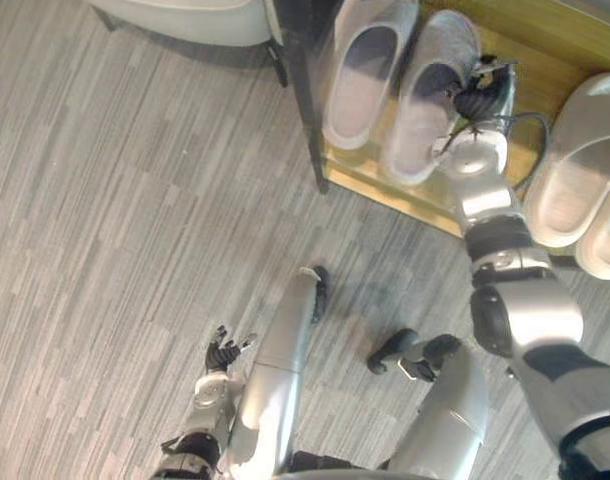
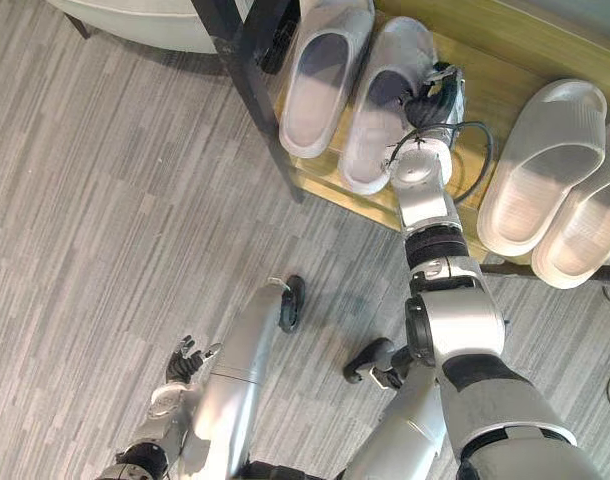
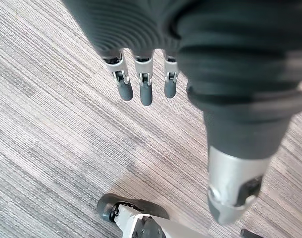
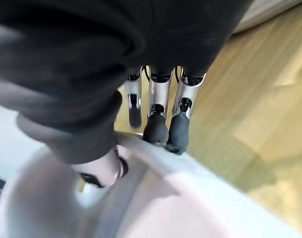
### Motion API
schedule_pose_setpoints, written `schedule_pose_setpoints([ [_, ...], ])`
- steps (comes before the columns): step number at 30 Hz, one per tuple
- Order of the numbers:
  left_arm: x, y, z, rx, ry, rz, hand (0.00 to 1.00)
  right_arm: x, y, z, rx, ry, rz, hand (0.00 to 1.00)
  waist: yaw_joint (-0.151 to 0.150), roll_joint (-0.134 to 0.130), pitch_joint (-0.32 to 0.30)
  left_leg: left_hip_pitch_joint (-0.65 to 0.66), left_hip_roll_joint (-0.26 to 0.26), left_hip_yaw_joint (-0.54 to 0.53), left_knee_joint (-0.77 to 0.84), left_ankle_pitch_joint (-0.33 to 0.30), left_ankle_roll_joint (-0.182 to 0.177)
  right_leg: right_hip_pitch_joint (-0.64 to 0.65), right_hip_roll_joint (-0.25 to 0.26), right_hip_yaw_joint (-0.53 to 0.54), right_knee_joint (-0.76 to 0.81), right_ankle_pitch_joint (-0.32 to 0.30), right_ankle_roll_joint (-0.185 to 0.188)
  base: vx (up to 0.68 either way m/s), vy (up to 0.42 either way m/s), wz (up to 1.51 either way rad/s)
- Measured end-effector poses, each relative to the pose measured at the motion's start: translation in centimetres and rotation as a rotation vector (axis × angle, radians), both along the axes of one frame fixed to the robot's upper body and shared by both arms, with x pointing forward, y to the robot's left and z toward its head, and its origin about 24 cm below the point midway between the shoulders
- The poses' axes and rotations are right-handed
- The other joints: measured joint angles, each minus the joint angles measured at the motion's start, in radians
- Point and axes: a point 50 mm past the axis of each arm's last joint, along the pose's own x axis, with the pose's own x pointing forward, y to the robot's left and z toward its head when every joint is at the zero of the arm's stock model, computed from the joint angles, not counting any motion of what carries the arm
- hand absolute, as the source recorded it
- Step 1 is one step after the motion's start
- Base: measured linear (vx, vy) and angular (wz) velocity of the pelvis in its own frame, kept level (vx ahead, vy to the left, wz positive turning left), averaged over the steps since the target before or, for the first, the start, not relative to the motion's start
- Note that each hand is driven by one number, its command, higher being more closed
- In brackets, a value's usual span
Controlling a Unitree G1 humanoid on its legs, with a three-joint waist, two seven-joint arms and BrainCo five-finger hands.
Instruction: Organize the slippers on the shoe rack
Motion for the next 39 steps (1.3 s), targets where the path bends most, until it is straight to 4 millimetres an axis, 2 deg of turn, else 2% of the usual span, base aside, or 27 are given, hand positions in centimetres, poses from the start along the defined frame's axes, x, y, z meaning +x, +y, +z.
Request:
schedule_pose_setpoints([
  [4, 0.3, -0.1, 0.1, 0.002, -0.006, -0.010, 0.00, 0.0, -0.1, 0.2, -0.008, -0.006, -0.013, 0.00, 0.001, 0.000, 0.000, 0.000, -0.005, -0.001, -0.012, 0.014, 0.008, 0.002, -0.002, -0.006, -0.008, 0.001, -0.001, 0.07, -0.024, 0.04],
  [12, 0.4, -0.1, 0.2, 0.002, -0.007, 0.012, 0.00, -0.1, -0.3, 0.4, 0.012, -0.021, -0.016, 0.00, 0.001, 0.003, -0.004, 0.022, -0.006, -0.004, -0.037, 0.027, -0.003, 0.019, 0.000, -0.014, -0.021, 0.002, -0.004, 0.05, -0.035, 0.02],
  [17, 1.0, -0.3, 0.6, -0.009, -0.027, 0.019, 0.00, -0.2, -0.2, -0.2, 0.039, -0.022, -0.008, 0.00, 0.000, 0.003, -0.004, 0.044, -0.004, -0.008, -0.053, 0.035, -0.002, 0.045, 0.006, -0.027, -0.038, 0.008, -0.013, 0.03, -0.023, 0.00],
  [22, 1.1, -0.2, 0.7, -0.025, -0.040, 0.040, 0.00, -1.1, 0.7, 0.2, 0.088, -0.111, 0.021, 0.00, -0.001, 0.003, -0.008, 0.062, 0.006, -0.003, -0.065, 0.035, -0.003, 0.055, 0.020, -0.023, -0.056, 0.015, -0.015, 0.04, -0.016, -0.07],
  [26, 1.1, -0.1, 0.7, -0.030, -0.041, 0.052, 0.00, -1.7, 1.5, -1.3, 0.142, -0.123, 0.040, 0.00, -0.001, 0.001, -0.010, 0.098, 0.012, 0.001, -0.085, 0.035, -0.003, 0.086, 0.032, -0.022, -0.079, 0.020, -0.015, 0.04, -0.022, -0.05],
  [31, 1.3, -0.1, 1.1, -0.039, -0.062, 0.062, 0.00, -2.6, 2.3, -1.6, 0.190, -0.176, 0.064, 0.00, -0.007, 0.000, -0.012, 0.107, 0.017, 0.004, -0.094, 0.036, -0.004, 0.090, 0.038, -0.021, -0.088, 0.024, -0.017, 0.04, -0.022, -0.04],
  [35, 1.3, -0.1, 1.1, -0.040, -0.063, 0.065, 0.00, -3.0, 2.5, -2.9, 0.245, -0.172, 0.051, 0.00, -0.010, 0.000, -0.012, 0.115, 0.019, 0.001, -0.094, 0.036, -0.004, 0.102, 0.042, -0.025, -0.093, 0.024, -0.017, 0.03, -0.010, 0.00],
  [39, 1.3, 0.1, 1.2, -0.043, -0.071, 0.074, 0.00, -3.7, 3.8, -4.3, 0.320, -0.169, 0.074, 0.00, -0.014, -0.003, -0.013, 0.125, 0.025, 0.001, -0.094, 0.034, -0.006, 0.112, 0.049, -0.024, -0.098, 0.025, -0.018, 0.02, -0.007, -0.04],
])
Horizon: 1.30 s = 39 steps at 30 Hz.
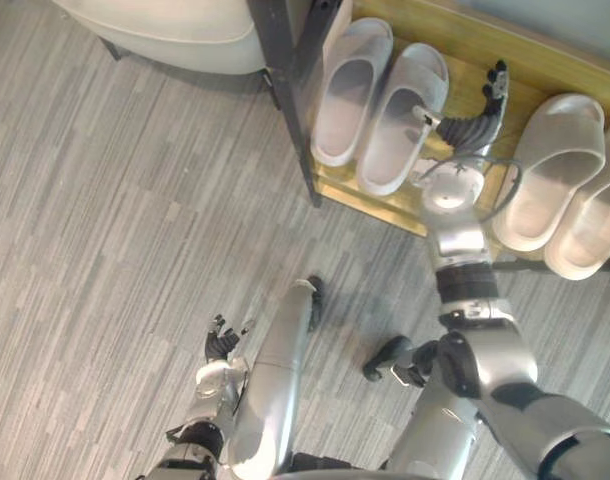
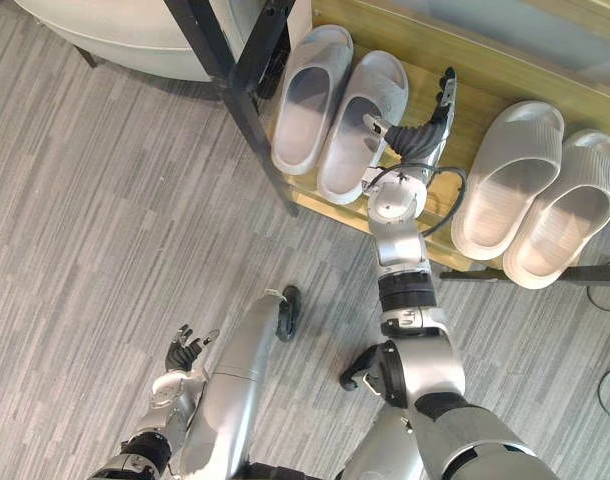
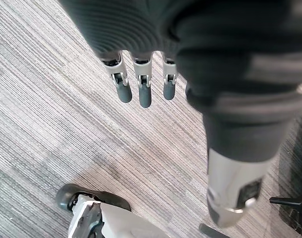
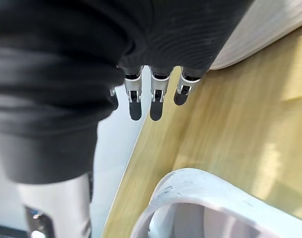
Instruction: Organize the slippers on the shoe rack
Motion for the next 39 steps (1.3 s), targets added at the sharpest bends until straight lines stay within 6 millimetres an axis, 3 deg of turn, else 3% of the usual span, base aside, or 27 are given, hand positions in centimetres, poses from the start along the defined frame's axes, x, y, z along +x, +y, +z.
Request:
schedule_pose_setpoints([
  [5, -0.1, 0.3, -0.1, -0.003, 0.003, 0.016, 0.00, -0.3, 1.6, -3.1, 0.096, 0.079, 0.041, 0.00, 0.000, -0.015, -0.008, 0.002, 0.005, -0.002, -0.002, -0.003, -0.005, 0.003, 0.009, -0.002, -0.004, 0.001, -0.001, 0.01, -0.006, -0.02],
  [15, -0.2, 0.5, -0.2, -0.013, 0.016, 0.037, 0.00, -1.0, 2.7, -6.7, 0.330, 0.132, 0.113, 0.00, -0.007, -0.019, -0.006, 0.002, 0.003, -0.008, -0.002, -0.002, -0.004, 0.006, 0.010, -0.004, -0.005, 0.000, 0.000, 0.00, 0.000, 0.00],
  [21, -0.4, 0.8, -0.2, -0.010, 0.027, 0.066, 0.00, -1.1, 2.4, -6.9, 0.423, 0.105, 0.125, 0.00, -0.007, -0.043, -0.001, 0.000, 0.000, -0.012, -0.003, -0.004, -0.007, 0.007, 0.010, -0.007, -0.005, -0.001, 0.002, 0.00, 0.000, 0.00],
  [30, -0.3, 0.9, -0.3, 0.001, 0.043, 0.050, 0.00, -1.1, 2.2, -6.6, 0.444, 0.062, 0.151, 0.00, -0.007, -0.046, 0.000, -0.019, -0.016, -0.028, -0.002, -0.002, -0.007, 0.007, 0.001, -0.025, -0.005, -0.003, 0.007, 0.02, 0.007, 0.07],
  [39, -0.3, 0.9, -0.2, 0.012, 0.041, 0.043, 0.00, -0.9, 3.4, -6.2, 0.410, 0.061, 0.219, 0.00, -0.007, -0.046, 0.001, -0.022, -0.028, -0.034, -0.003, -0.005, -0.011, 0.015, -0.010, -0.036, -0.006, -0.004, 0.010, 0.02, 0.010, 0.03],
])
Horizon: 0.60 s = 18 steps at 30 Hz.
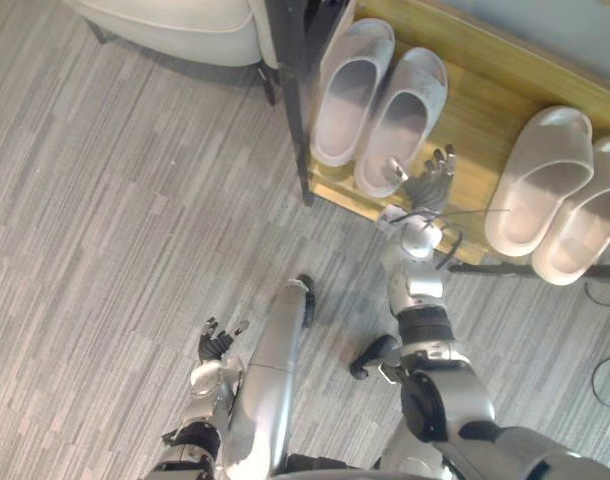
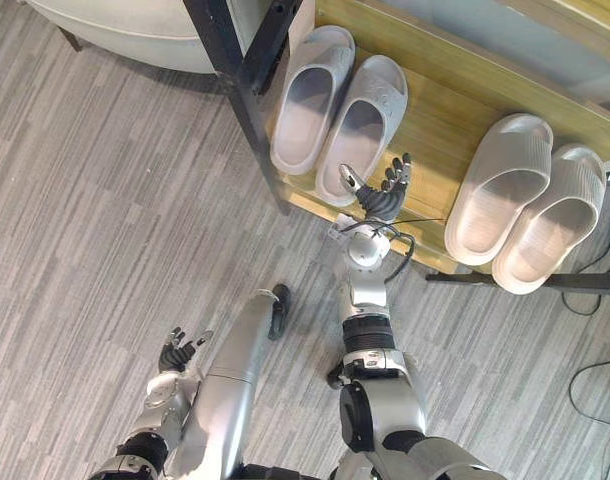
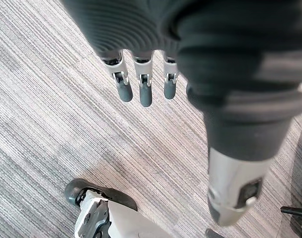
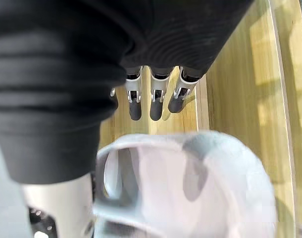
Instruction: Organize the slippers on the shoe rack
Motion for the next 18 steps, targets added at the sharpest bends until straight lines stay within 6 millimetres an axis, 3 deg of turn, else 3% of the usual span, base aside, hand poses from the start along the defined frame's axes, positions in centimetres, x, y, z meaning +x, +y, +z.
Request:
schedule_pose_setpoints([
  [7, 0.0, 0.0, 0.0, 0.000, -0.001, 0.000, 0.00, 0.4, 0.6, 0.3, -0.015, 0.002, 0.024, 0.00, 0.001, 0.000, 0.000, 0.000, -0.002, -0.002, -0.004, 0.001, 0.000, 0.004, -0.001, -0.005, -0.003, 0.000, 0.001, 0.02, 0.005, 0.01],
  [18, 0.1, -0.1, 0.1, 0.000, -0.004, -0.002, 0.00, 1.4, -0.5, 0.9, -0.054, 0.018, 0.011, 0.00, 0.003, 0.000, 0.000, 0.005, -0.006, -0.011, -0.030, 0.020, -0.007, 0.010, -0.001, -0.021, -0.014, 0.002, 0.000, 0.01, -0.004, 0.02],
])
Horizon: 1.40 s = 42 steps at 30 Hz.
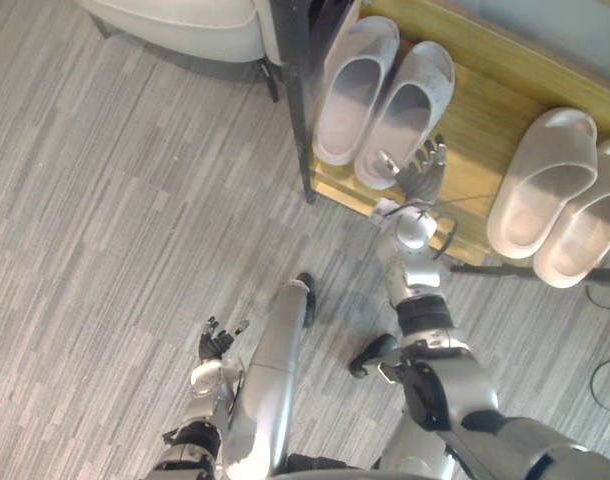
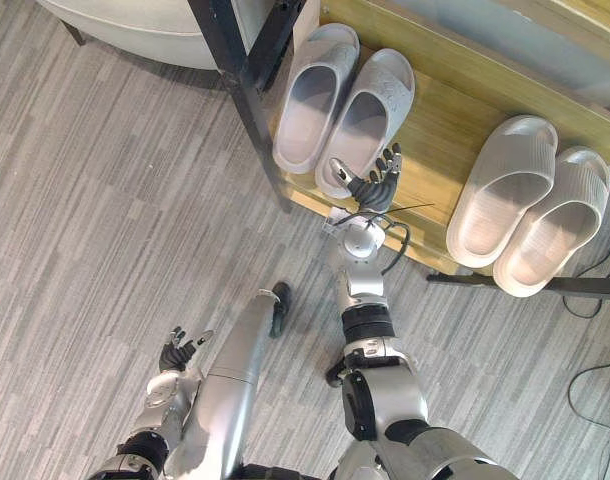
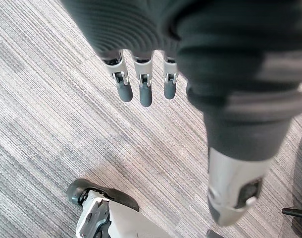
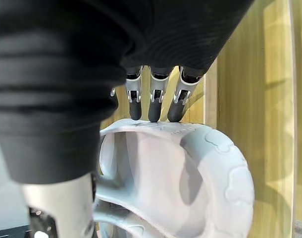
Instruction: Organize the slippers on the shoe rack
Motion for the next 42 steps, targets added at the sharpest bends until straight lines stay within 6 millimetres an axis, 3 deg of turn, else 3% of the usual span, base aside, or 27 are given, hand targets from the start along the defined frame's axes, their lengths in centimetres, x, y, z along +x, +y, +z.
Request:
schedule_pose_setpoints([
  [14, 0.2, -0.2, 0.1, -0.006, -0.007, -0.001, 0.00, 0.1, -0.8, -0.7, 0.020, 0.031, -0.004, 0.00, 0.003, 0.000, 0.000, 0.033, 0.006, 0.012, 0.000, -0.007, 0.001, 0.022, 0.002, 0.013, -0.002, 0.000, 0.000, 0.00, 0.002, -0.01],
  [25, 0.2, -0.3, 0.1, -0.022, -0.014, 0.008, 0.00, -0.5, -2.7, -0.4, 0.026, 0.027, -0.081, 0.00, 0.005, 0.001, 0.000, 0.056, 0.012, 0.022, 0.013, -0.021, 0.007, 0.042, 0.005, 0.025, 0.001, -0.001, 0.001, 0.00, 0.003, -0.01],
  [32, -0.7, 0.2, -0.3, -0.023, 0.000, 0.026, 0.00, -3.1, -2.2, 1.4, -0.211, -0.101, -0.118, 0.00, -0.011, 0.001, 0.000, 0.138, 0.028, 0.049, 0.002, -0.042, 0.016, 0.119, 0.011, 0.029, -0.029, 0.002, 0.006, 0.03, 0.011, -0.06],
  [34, -1.2, 0.5, -0.4, -0.017, 0.005, 0.028, 0.00, -4.1, -2.2, 0.4, -0.299, -0.091, -0.116, 0.00, -0.023, 0.000, 0.000, 0.183, 0.030, 0.057, -0.022, -0.043, 0.022, 0.162, 0.016, 0.026, -0.061, 0.010, 0.015, 0.04, 0.005, -0.05],
  [37, -2.3, 1.1, -0.9, 0.022, 0.034, -0.022, 0.00, -5.4, -2.9, -3.1, -0.418, 0.017, -0.101, 0.00, -0.044, -0.005, -0.003, 0.286, 0.041, 0.086, -0.096, -0.030, 0.031, 0.250, 0.031, 0.024, -0.143, 0.040, 0.024, 0.06, -0.002, -0.11],
  [42, -3.9, 2.1, -1.6, 0.086, 0.091, -0.115, 0.00, -8.0, -5.8, -8.3, -0.557, 0.213, -0.089, 0.00, -0.088, -0.023, -0.004, 0.441, 0.043, 0.110, -0.254, 0.008, 0.028, 0.382, 0.085, 0.015, -0.331, 0.122, 0.035, 0.06, 0.021, -0.18],
])
